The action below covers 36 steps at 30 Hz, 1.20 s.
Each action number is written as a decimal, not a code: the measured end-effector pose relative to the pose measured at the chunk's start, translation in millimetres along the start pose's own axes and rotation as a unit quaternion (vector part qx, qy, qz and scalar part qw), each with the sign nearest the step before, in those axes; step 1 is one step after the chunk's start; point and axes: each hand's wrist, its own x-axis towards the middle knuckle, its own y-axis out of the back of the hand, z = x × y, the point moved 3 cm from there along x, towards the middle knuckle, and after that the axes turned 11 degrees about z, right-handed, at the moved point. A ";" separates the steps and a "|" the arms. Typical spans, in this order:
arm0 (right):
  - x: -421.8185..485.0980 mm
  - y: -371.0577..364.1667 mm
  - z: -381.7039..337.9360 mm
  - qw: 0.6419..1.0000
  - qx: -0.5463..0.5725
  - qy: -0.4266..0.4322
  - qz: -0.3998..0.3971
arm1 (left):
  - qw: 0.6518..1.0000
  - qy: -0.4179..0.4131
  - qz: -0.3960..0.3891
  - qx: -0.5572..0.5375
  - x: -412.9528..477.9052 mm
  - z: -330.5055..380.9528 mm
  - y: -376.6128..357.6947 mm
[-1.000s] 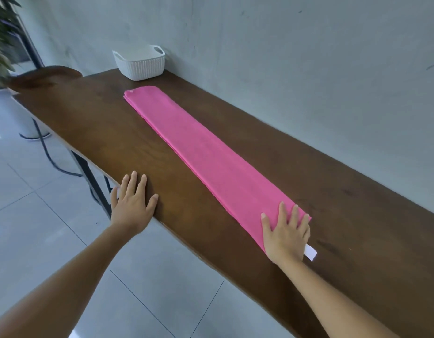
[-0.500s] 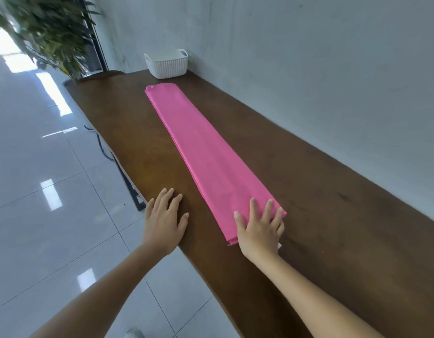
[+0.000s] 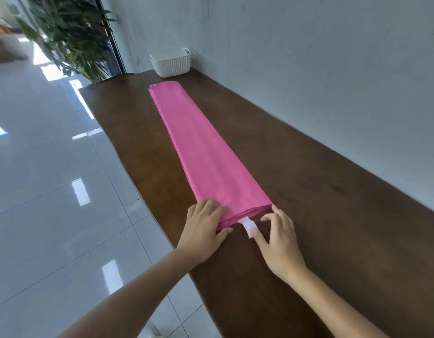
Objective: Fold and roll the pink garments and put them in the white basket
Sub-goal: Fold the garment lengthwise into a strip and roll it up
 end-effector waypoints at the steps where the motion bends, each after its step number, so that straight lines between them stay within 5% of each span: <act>1: -0.1 -1.2 1.3 1.000 -0.010 0.000 -0.010 | 1.000 -0.001 -0.001 -0.004 0.2 0.6 -1.6; 15: 17.2 -0.8 -19.9 0.995 0.085 -0.002 -0.061 | 0.999 -0.023 0.033 0.023 1.3 0.8 -1.2; 28: 5.3 -11.2 -36.0 0.955 -0.120 0.263 -0.068 | 0.997 -0.043 0.061 0.018 -37.5 -13.7 16.2; 36: 6.1 -14.4 -33.8 0.975 -0.038 0.212 -0.053 | 0.993 -0.039 0.112 0.018 -37.0 8.5 2.9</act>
